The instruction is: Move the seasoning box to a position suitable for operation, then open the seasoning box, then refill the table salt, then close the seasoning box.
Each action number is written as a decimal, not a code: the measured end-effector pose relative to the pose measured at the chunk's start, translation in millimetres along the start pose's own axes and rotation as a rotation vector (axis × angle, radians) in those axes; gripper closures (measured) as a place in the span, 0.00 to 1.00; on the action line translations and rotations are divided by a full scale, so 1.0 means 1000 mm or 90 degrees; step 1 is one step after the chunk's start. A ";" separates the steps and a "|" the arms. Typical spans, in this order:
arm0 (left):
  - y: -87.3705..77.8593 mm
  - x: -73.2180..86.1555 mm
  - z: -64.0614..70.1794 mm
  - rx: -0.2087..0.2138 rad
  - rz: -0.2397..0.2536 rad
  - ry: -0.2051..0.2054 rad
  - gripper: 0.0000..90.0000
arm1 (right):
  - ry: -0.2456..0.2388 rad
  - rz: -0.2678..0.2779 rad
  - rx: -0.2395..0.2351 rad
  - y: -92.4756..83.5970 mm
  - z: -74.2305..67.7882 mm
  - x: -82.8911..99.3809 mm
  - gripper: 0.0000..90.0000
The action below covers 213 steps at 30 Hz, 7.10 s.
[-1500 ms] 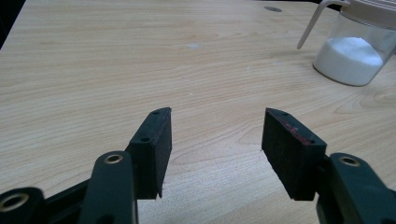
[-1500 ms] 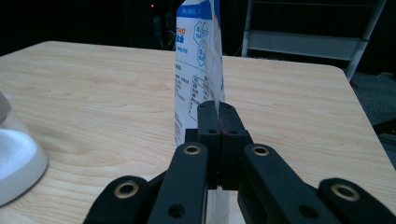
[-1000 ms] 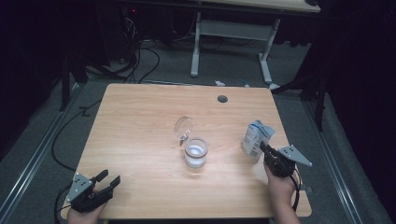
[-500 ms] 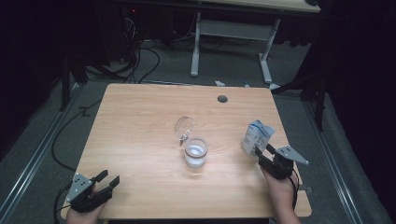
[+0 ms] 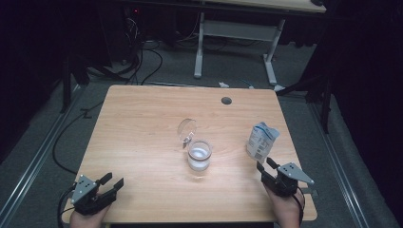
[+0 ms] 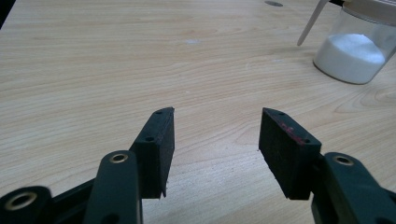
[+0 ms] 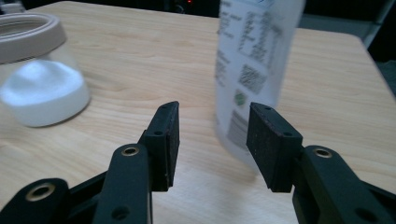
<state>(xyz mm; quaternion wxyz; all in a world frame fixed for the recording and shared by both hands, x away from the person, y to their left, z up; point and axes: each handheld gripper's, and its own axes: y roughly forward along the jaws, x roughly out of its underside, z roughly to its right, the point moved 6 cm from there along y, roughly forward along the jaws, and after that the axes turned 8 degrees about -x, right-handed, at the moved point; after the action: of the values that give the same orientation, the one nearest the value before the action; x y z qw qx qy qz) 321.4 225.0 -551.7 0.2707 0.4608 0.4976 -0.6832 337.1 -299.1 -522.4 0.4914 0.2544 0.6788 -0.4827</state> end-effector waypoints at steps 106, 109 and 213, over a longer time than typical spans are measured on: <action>0.091 -0.044 0.078 0.029 -0.049 0.090 0.79 | -0.097 -0.061 -0.179 0.089 -0.111 -0.018 1.00; 0.078 -0.038 0.059 0.012 -0.047 0.082 0.70 | -0.093 -0.061 -0.172 0.091 -0.107 -0.018 1.00; 0.060 -0.019 0.021 -0.007 -0.059 0.042 0.57 | -0.128 -0.041 -0.181 0.075 -0.129 -0.030 0.97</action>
<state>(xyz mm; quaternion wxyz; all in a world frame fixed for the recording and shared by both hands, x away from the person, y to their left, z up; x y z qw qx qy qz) 371.1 182.1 -558.8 0.2249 0.4578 0.5311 -0.6766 355.7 -147.8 -519.0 0.5721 0.1107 0.6955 -0.4204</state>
